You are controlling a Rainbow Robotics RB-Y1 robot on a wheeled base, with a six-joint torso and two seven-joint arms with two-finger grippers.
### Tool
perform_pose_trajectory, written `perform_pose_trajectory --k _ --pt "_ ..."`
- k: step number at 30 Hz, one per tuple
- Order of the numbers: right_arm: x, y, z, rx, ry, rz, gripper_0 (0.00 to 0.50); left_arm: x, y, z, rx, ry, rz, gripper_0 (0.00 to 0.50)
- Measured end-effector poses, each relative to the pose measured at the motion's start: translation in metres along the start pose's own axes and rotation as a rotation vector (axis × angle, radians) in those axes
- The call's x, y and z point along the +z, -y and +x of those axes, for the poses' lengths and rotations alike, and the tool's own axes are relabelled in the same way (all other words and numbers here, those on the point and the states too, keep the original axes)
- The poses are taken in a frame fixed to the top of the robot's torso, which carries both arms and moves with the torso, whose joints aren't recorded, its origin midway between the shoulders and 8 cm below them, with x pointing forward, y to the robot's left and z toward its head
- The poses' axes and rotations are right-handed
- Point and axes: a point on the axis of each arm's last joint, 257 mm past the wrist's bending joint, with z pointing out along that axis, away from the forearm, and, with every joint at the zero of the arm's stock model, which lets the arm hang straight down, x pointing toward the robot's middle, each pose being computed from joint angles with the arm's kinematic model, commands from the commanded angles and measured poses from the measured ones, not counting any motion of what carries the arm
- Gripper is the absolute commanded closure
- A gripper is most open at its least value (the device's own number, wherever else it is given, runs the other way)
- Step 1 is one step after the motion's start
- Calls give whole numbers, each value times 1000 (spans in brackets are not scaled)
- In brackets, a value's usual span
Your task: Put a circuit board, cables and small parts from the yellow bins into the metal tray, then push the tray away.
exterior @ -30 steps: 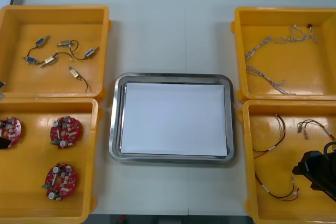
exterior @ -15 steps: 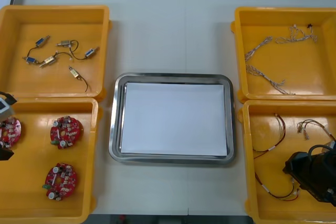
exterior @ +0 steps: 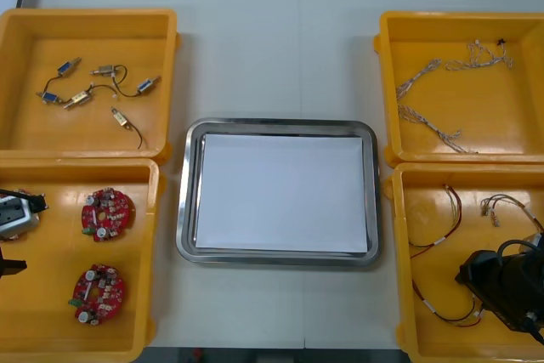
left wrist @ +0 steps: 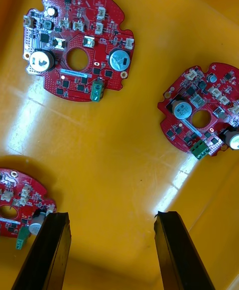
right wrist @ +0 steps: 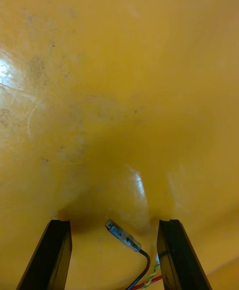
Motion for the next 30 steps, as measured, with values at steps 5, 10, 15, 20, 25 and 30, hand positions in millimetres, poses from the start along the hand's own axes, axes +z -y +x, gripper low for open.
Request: perform_pose_trajectory --k 5,10,15,20,25,30 --pt "0 1 0 0 1 2 12 5 5 3 30 7 0 0" --pt "0 2 1 1 -2 6 227 11 14 5 208 17 7 0" --pt "1 5 3 2 -9 15 421 17 21 4 271 27 16 0" --pt "1 7 5 3 -17 24 500 28 21 4 253 42 11 0" --pt "0 11 8 2 -29 41 500 44 29 11 228 38 30 0" --pt "-2 9 8 -6 -37 54 500 50 35 12 226 36 36 0"
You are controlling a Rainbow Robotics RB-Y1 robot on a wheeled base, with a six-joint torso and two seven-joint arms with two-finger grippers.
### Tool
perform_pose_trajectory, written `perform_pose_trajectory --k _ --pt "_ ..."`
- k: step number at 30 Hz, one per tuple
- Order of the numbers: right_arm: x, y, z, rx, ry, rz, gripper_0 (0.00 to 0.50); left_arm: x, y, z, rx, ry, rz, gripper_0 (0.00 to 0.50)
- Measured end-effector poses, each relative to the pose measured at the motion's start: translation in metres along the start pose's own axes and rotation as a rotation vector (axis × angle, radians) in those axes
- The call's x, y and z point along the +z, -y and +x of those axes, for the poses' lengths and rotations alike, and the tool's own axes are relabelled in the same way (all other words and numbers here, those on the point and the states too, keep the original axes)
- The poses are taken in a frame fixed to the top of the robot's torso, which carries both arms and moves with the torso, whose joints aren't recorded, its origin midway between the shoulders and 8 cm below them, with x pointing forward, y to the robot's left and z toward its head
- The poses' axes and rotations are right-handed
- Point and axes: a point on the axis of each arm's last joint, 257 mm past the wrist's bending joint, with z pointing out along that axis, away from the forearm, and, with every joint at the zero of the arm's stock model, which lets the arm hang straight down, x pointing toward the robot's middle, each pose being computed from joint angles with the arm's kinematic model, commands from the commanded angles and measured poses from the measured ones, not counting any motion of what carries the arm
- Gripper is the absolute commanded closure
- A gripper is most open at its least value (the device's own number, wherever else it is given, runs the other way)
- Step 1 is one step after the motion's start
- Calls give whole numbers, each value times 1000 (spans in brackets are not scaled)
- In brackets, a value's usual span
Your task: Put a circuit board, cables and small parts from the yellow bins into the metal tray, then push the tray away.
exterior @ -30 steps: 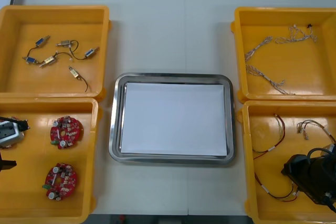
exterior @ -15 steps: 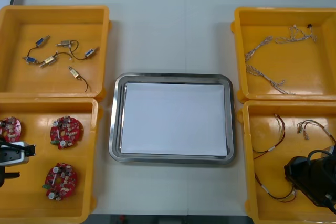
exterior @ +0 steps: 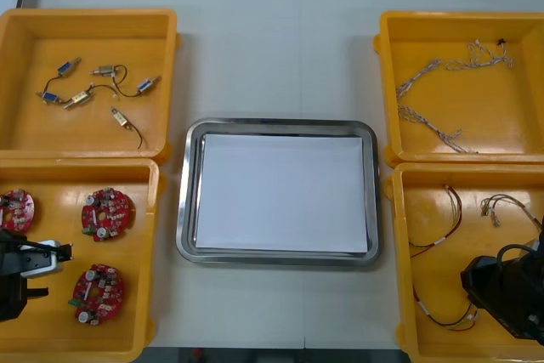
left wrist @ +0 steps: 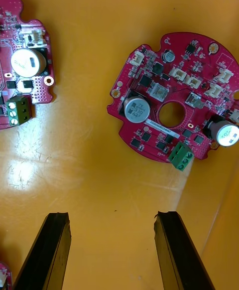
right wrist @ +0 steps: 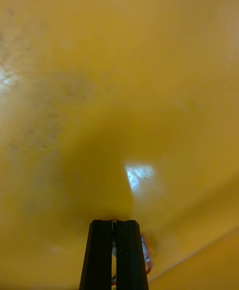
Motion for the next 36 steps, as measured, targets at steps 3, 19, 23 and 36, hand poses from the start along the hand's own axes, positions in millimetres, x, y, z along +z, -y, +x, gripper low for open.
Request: perform_pose_trajectory --k 3,19,23,36 --pt "-3 -7 -4 -7 6 -8 500 1 1 0 4 -4 3 0" --pt "-27 -20 -23 -32 0 9 500 13 17 -1 30 -18 36 21" --pt "-38 -19 -37 -18 17 11 500 17 22 -4 36 -13 46 21" --pt "-59 2 -79 28 91 43 500 25 32 -5 56 -24 66 90"
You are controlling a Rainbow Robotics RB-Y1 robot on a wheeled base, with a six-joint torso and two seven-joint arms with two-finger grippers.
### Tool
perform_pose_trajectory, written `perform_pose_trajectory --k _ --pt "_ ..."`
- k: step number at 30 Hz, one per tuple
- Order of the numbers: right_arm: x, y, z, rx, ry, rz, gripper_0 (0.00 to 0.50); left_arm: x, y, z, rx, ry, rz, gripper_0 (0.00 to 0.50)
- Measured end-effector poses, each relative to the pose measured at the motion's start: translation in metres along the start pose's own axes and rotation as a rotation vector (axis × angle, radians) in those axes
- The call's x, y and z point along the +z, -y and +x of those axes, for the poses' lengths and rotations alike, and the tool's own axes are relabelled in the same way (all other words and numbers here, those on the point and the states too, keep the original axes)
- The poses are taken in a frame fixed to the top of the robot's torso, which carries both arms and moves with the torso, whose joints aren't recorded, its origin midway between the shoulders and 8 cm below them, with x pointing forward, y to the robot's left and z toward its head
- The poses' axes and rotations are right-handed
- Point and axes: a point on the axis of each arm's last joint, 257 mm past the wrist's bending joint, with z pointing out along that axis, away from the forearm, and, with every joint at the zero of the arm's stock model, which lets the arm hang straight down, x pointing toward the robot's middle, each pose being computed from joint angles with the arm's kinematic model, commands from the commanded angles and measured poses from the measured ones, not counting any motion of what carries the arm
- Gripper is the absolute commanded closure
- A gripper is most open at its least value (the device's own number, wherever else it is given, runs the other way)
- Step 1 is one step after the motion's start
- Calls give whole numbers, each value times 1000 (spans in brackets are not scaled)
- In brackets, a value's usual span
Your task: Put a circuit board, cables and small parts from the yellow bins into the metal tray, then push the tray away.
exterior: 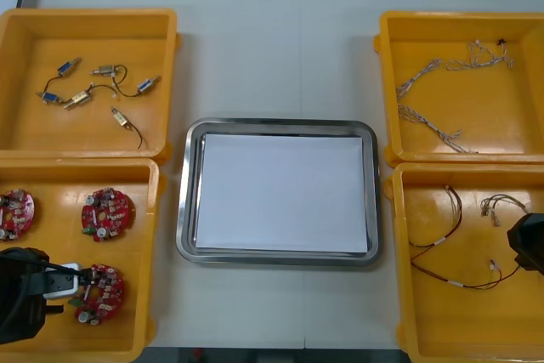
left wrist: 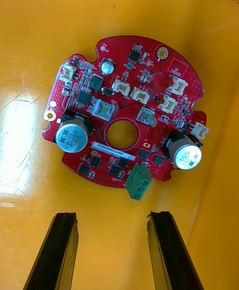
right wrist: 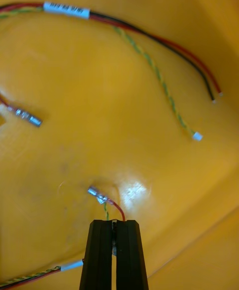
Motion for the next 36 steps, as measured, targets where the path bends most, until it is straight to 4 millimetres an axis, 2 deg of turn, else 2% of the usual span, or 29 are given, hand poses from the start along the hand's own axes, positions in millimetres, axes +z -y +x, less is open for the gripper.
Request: perform_pose_trajectory --k 4,6,7,8,9,10,11,12,28,32,36 --pt "3 9 -8 21 -6 18 500 3 1 -1 8 -3 -1 97" --pt "4 12 -11 31 -9 25 464 4 3 -1 11 -5 3 104" --pt "4 13 -12 33 -10 27 421 5 4 -1 13 -6 5 114" --pt "5 13 -12 36 -11 28 303 5 5 -1 15 -8 6 130" --pt "5 14 -13 38 -11 29 235 6 6 -1 17 -9 8 134" --pt "5 14 -13 39 -11 29 113 7 7 -1 19 -11 9 139" --pt "5 14 -13 40 -11 29 34 7 7 -1 21 -13 10 157" --pt "5 14 -13 40 -11 30 6 8 8 0 23 -15 11 164" --pt "0 9 -5 24 -29 22 0 16 16 -1 41 -33 20 183" --pt "-5 2 5 42 -33 10 0 19 18 -3 42 -30 22 197" --pt "-10 -6 19 165 -51 4 0 21 18 -7 46 -25 21 217"
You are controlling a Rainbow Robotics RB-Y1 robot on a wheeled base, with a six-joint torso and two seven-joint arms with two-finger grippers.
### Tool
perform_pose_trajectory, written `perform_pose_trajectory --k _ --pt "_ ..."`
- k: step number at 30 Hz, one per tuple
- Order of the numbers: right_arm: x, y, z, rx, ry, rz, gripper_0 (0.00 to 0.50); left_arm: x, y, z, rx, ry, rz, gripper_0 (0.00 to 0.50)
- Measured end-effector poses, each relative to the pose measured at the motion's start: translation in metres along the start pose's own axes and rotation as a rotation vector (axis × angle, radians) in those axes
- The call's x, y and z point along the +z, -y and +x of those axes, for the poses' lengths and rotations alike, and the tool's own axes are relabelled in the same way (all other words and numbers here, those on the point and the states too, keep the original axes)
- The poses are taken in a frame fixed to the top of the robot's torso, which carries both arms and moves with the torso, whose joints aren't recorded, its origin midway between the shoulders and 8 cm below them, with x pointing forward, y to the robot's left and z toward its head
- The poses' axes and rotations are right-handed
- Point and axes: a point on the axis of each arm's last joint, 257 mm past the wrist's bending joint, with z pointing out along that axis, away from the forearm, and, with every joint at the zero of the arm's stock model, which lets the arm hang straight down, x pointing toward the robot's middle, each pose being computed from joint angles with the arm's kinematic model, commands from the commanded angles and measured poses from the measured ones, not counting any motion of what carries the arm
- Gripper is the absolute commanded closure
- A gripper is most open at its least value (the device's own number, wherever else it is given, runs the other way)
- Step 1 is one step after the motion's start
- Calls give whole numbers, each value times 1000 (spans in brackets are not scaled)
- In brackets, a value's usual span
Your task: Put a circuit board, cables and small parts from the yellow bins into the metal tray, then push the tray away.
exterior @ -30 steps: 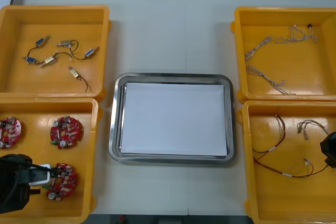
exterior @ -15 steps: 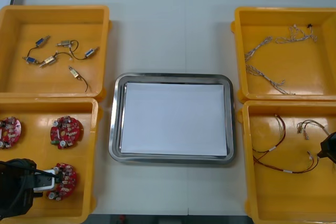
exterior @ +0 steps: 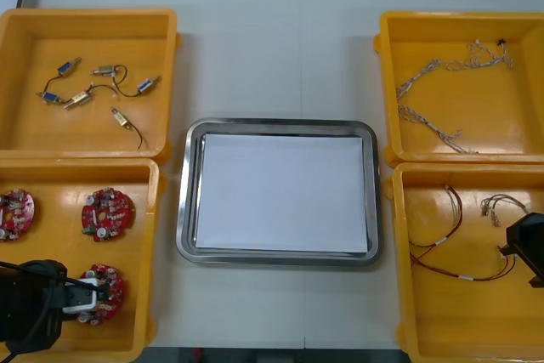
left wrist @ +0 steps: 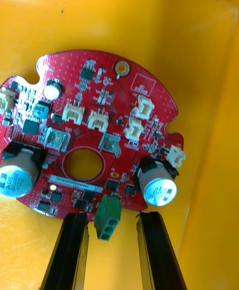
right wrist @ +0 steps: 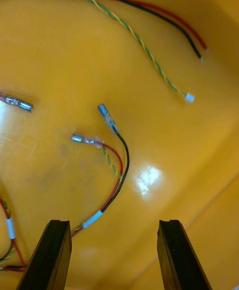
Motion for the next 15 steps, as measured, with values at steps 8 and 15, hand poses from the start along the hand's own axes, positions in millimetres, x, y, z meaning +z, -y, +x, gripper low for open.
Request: perform_pose_trajectory --k 8,15 --pt "1 -11 14 157 3 -20 0 0 -4 -3 4 3 -8 500" --pt "11 -16 34 301 -3 7 0 0 -5 -3 6 3 -11 500"
